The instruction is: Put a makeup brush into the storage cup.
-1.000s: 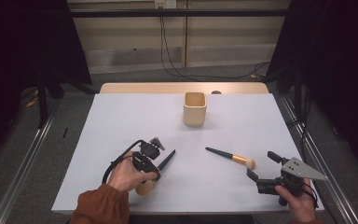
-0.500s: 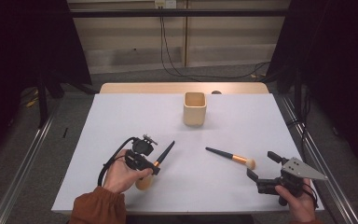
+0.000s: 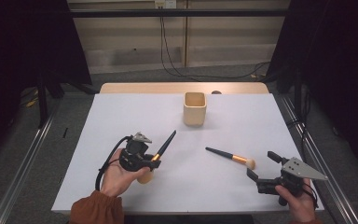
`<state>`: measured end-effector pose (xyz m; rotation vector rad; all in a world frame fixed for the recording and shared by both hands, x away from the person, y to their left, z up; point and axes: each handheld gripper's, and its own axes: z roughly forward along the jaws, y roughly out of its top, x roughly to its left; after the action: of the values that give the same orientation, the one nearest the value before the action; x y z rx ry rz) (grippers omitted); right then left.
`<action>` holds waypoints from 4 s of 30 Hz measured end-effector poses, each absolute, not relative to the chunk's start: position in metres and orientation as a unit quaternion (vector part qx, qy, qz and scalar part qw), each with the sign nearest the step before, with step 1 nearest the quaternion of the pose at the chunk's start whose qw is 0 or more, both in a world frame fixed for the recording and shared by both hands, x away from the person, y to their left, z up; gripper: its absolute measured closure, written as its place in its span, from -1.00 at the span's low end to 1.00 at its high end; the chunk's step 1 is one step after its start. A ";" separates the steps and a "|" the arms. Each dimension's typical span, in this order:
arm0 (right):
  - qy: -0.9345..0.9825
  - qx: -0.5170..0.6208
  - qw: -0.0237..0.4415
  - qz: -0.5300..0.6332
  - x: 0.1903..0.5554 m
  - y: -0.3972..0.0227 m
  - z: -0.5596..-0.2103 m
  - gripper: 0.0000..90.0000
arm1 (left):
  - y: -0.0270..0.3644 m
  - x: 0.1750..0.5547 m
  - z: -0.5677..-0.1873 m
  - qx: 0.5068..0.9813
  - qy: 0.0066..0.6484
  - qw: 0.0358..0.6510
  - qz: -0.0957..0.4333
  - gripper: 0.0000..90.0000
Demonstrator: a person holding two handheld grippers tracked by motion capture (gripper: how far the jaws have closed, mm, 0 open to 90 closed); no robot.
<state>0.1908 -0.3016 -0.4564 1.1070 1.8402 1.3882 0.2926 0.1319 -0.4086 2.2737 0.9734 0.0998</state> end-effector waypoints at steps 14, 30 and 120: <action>0.688 0.415 0.288 0.521 0.190 -0.302 -0.456 -0.99 | 0.147 0.286 -0.411 0.834 0.352 0.417 0.084 0.43; 0.684 0.414 0.286 0.528 0.190 -0.301 -0.455 -0.99 | 0.151 0.282 -0.404 0.803 0.319 0.493 0.100 0.43; 0.875 0.199 0.093 0.431 0.268 -0.212 -0.394 -0.96 | 0.082 0.300 -0.382 0.920 0.134 0.361 -0.077 0.44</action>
<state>0.2684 -0.2125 -0.3936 0.5898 2.5985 1.2793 0.2997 0.0824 -0.3825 2.3706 0.3460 -0.1989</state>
